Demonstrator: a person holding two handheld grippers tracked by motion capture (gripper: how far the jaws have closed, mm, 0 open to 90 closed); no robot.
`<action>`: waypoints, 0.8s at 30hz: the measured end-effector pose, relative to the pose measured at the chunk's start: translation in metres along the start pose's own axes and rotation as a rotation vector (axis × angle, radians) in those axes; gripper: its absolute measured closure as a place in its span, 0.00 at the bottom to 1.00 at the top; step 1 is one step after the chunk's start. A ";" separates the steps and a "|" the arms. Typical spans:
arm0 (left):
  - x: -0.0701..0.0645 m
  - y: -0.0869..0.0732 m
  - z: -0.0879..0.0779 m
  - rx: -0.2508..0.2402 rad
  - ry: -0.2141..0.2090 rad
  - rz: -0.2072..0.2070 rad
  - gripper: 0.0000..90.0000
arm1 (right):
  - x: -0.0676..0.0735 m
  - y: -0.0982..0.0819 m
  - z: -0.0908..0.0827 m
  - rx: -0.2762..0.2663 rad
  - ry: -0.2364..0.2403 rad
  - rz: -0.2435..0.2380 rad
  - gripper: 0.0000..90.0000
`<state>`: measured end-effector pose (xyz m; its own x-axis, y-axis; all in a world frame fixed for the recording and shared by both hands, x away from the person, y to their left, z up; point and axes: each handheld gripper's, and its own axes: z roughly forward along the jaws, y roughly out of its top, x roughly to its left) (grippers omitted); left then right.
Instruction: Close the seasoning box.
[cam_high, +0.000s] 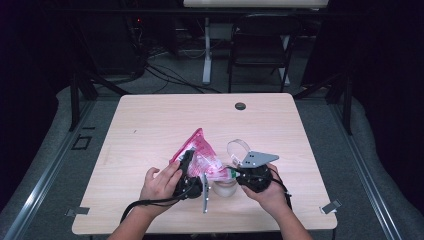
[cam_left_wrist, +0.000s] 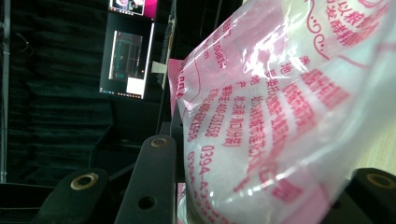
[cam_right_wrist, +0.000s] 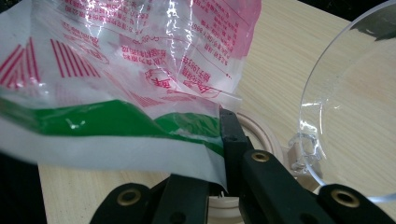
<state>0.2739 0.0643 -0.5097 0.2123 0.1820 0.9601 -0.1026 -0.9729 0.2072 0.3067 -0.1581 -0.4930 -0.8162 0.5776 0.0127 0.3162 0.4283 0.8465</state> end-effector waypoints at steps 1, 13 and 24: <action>-0.001 0.000 0.000 0.003 -0.005 -0.007 0.81 | 0.000 0.000 0.000 0.000 0.000 0.000 1.00; -0.005 -0.006 0.001 0.017 -0.022 -0.065 0.80 | -0.002 -0.001 0.003 0.015 0.003 0.007 1.00; -0.010 -0.011 0.002 0.034 -0.056 -0.110 0.81 | 0.000 -0.003 0.008 0.047 0.003 -0.005 1.00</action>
<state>0.2747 0.0730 -0.5219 0.2741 0.2810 0.9197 -0.0431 -0.9518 0.3036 0.3100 -0.1535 -0.4998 -0.8194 0.5731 0.0102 0.3343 0.4634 0.8207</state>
